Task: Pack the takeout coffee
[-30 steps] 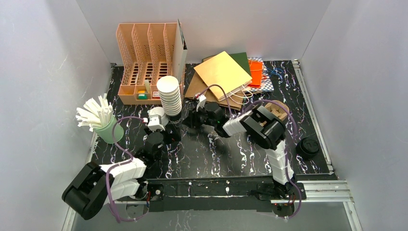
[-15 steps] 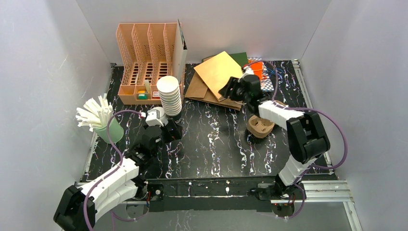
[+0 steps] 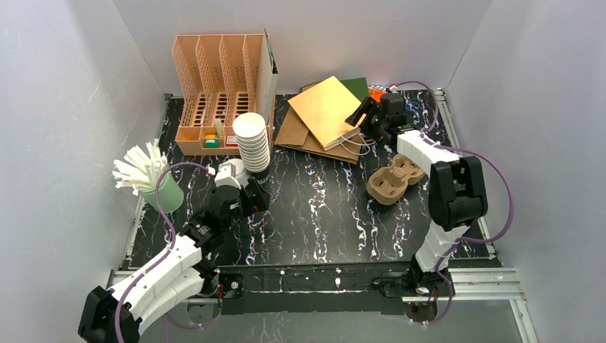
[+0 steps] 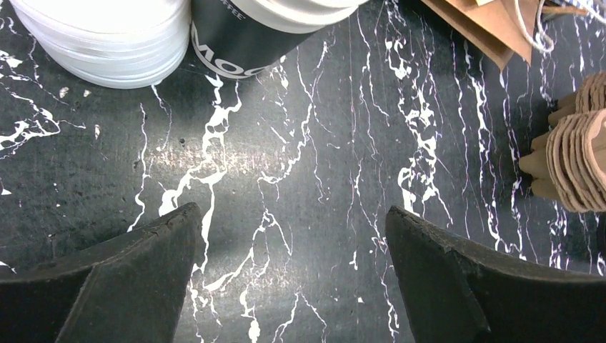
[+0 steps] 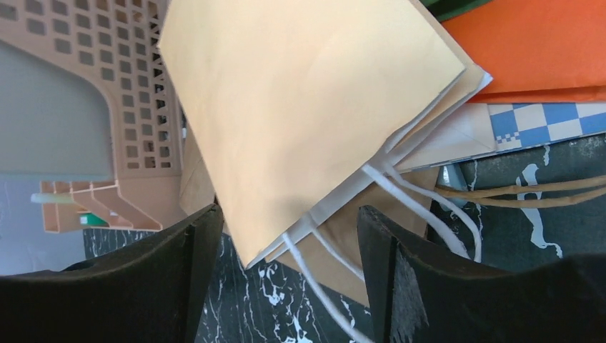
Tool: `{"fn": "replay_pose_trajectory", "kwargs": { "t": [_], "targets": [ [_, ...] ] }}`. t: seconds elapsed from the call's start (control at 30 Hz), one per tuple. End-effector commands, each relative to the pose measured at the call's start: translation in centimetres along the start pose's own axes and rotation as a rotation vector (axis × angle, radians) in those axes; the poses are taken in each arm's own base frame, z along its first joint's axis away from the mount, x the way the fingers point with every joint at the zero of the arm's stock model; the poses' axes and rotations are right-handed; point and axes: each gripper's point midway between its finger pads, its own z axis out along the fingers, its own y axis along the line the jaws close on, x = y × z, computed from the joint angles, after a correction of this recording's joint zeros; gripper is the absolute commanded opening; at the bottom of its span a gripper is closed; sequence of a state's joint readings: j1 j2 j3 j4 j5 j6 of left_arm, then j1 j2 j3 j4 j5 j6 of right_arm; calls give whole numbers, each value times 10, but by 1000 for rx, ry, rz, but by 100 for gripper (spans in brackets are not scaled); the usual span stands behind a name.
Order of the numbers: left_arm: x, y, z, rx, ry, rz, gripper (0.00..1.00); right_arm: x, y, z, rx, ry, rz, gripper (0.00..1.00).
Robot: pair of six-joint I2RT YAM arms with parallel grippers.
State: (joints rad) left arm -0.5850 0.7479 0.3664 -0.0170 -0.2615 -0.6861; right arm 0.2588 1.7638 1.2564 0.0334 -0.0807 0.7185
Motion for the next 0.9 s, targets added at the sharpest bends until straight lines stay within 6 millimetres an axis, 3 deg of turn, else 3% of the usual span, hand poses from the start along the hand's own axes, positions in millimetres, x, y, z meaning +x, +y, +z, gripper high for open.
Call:
{"fn": "replay_pose_trajectory", "kwargs": {
  "t": [0.0,0.2,0.37,0.43,0.5,0.6,0.77,0.87],
  "targets": [
    [0,-7,-5,13,59,48,98,2,-12,18,50,20,81,78],
    [-2,-13,-11,43,73,66,98,5,-13,38,20,10,138,75],
    [-14,-16,-19,52,41,87,98,-11,3,51,-32,-29,143,65],
    [-17,-22,-22,80,43,118,96,-16,6,58,-35,-30,129,50],
    [-19,-28,-24,108,49,146,95,-20,10,62,-42,-23,112,28],
    [-24,-37,-29,153,55,187,93,-26,21,53,-61,-34,71,5],
    [-40,-54,-43,215,21,224,93,-33,41,23,-62,-51,-26,1],
    [-54,-71,-54,260,2,259,94,-37,55,-7,-86,-57,-67,1]
  ]
}}
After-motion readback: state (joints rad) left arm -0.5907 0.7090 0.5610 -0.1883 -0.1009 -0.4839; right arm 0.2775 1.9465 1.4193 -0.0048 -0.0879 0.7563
